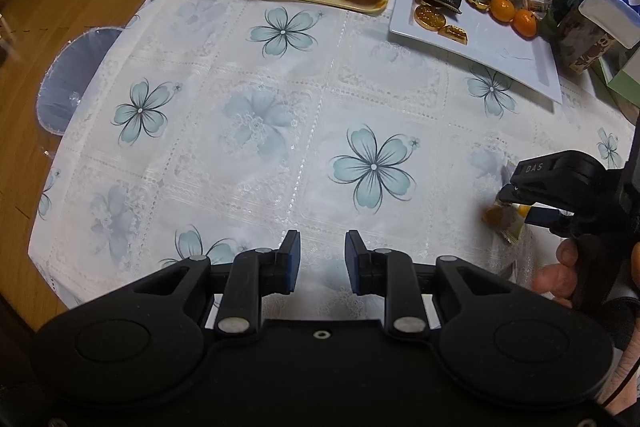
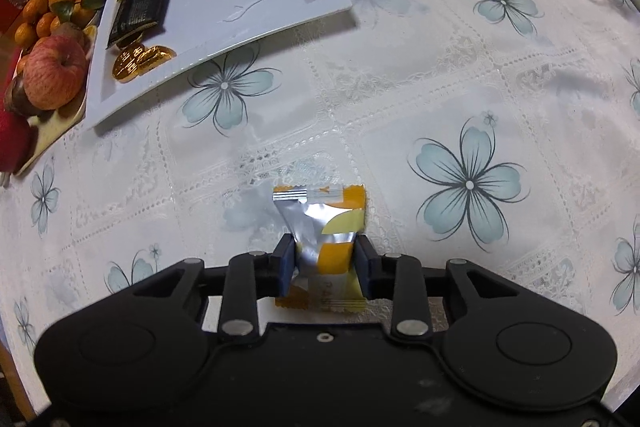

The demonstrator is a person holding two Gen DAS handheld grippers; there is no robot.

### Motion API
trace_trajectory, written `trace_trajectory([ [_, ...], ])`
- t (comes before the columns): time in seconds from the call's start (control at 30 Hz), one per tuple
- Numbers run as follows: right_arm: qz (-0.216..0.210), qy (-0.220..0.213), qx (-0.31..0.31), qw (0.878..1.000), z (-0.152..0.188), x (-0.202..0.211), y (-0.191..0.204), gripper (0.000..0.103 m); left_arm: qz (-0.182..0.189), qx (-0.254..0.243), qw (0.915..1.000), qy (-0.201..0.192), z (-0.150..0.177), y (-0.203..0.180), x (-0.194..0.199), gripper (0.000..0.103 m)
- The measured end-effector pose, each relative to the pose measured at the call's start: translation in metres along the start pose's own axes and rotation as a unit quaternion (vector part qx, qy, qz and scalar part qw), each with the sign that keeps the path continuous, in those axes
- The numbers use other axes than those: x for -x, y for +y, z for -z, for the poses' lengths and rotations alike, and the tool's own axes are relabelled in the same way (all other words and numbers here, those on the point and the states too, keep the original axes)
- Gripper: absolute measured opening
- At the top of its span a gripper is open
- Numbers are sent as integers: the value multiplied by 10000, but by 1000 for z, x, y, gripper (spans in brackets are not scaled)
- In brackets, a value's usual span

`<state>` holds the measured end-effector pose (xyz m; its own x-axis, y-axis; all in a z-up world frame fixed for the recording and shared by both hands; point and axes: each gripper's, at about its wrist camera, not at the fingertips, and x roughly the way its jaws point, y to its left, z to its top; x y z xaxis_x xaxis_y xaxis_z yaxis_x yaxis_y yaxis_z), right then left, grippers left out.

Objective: Organize snacks
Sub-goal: 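Grasp the yellow-silver pastry pack with the right tool while the left tool moves to the sesame strip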

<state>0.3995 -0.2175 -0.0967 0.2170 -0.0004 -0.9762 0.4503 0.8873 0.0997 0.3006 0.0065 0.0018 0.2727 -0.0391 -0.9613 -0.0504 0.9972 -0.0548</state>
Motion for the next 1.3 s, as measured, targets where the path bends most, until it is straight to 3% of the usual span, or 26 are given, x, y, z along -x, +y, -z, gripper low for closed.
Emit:
trace_trajectory([
  [0.3, -292, 185, -305, 9989, 11, 31, -61, 30, 12, -483, 9988, 21, 11, -31, -12, 34],
  [0.47, -262, 298, -560, 9976, 22, 55, -103, 31, 340, -1098, 9932, 191, 25, -63, -23, 34],
  [0.67, -776, 734, -1210, 9869, 36, 71, -145, 31, 837, -1652, 9821, 342, 45, -93, -33, 34],
  [0.9, -763, 587, -1289, 9870, 27, 87, -156, 31, 722, -2150, 9739, 132, 60, -114, -42, 34],
  [1.0, -889, 705, -1284, 9852, 23, 87, -161, 31, 893, -2339, 9681, 99, 63, -122, -41, 34],
  [1.3, -1115, 1083, -1402, 9779, 25, 79, -170, 31, 583, -2916, 9545, -224, 76, -142, -41, 35],
])
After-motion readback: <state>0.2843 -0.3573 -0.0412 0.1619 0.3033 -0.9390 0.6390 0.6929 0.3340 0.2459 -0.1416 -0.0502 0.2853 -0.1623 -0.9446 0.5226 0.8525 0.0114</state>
